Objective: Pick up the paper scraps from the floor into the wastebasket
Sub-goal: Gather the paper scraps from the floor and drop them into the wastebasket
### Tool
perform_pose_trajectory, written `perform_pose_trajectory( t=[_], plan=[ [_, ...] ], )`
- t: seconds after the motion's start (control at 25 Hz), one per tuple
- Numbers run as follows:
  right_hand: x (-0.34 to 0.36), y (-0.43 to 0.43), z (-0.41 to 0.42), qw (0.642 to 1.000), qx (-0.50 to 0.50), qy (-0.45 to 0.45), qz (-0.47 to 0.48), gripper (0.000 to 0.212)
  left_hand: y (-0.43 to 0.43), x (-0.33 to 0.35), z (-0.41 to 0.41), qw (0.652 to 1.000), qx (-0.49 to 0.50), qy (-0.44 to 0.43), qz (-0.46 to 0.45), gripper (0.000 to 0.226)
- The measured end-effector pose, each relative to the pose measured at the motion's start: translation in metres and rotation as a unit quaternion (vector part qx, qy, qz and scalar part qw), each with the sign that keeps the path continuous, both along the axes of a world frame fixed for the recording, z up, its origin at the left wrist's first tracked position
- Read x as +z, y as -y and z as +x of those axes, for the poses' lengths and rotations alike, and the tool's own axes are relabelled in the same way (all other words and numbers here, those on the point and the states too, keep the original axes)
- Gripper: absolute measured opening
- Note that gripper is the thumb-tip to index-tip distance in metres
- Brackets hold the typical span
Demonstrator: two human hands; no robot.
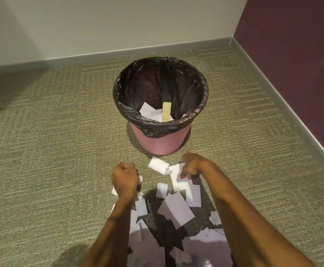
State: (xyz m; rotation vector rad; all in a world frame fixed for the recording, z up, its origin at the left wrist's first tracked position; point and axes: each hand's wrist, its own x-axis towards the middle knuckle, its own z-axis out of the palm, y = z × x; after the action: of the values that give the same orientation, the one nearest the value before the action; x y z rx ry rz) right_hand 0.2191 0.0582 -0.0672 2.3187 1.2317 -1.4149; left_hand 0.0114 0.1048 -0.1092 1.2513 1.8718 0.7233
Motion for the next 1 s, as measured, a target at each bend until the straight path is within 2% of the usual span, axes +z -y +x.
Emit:
perform_pose_trajectory(
  t=[0.08, 0.12, 0.2, 0.24, 0.36, 0.48, 0.56, 0.72, 0.84, 1.0],
  plan=[
    [-0.05, 0.007, -0.011, 0.996, 0.004, 0.043, 0.078, 0.088, 0.024, -0.024, 0.01, 0.984, -0.178, 0.0, 0.031, 0.01],
    [-0.066, 0.01, -0.016, 0.991, 0.009, 0.074, 0.107, 0.091, 0.03, -0.038, 0.012, 0.96, -0.271, -0.036, 0.062, 0.008],
    [-0.086, 0.015, -0.021, 0.982, 0.04, 0.125, 0.133, 0.096, 0.03, -0.062, 0.014, 0.882, -0.424, -0.156, 0.134, 0.05],
    [-0.092, 0.017, -0.023, 0.979, 0.058, 0.142, 0.137, 0.098, 0.027, -0.066, 0.015, 0.845, -0.478, -0.188, 0.148, 0.069],
    [-0.1, 0.023, -0.03, 0.967, 0.079, 0.186, 0.159, 0.089, 0.006, -0.062, 0.026, 0.782, -0.579, -0.209, 0.098, 0.104],
    [-0.098, 0.028, -0.043, 0.963, 0.062, 0.208, 0.159, 0.076, -0.016, -0.072, 0.033, 0.699, -0.655, -0.278, 0.068, 0.115],
    [-0.097, 0.03, -0.049, 0.965, 0.045, 0.205, 0.159, 0.074, -0.016, -0.083, 0.026, 0.663, -0.672, -0.314, 0.103, 0.119],
    [-0.101, 0.027, -0.043, 0.976, -0.017, 0.143, 0.161, 0.061, -0.013, -0.096, 0.016, 0.653, -0.672, -0.311, 0.159, 0.103],
    [-0.094, 0.016, -0.03, 0.98, -0.038, 0.106, 0.165, 0.043, -0.016, -0.09, 0.022, 0.671, -0.65, -0.302, 0.19, 0.097],
    [-0.063, -0.007, -0.004, 0.993, -0.009, 0.031, 0.117, 0.042, -0.016, -0.095, 0.023, 0.691, -0.648, -0.264, 0.181, 0.09]
  ],
)
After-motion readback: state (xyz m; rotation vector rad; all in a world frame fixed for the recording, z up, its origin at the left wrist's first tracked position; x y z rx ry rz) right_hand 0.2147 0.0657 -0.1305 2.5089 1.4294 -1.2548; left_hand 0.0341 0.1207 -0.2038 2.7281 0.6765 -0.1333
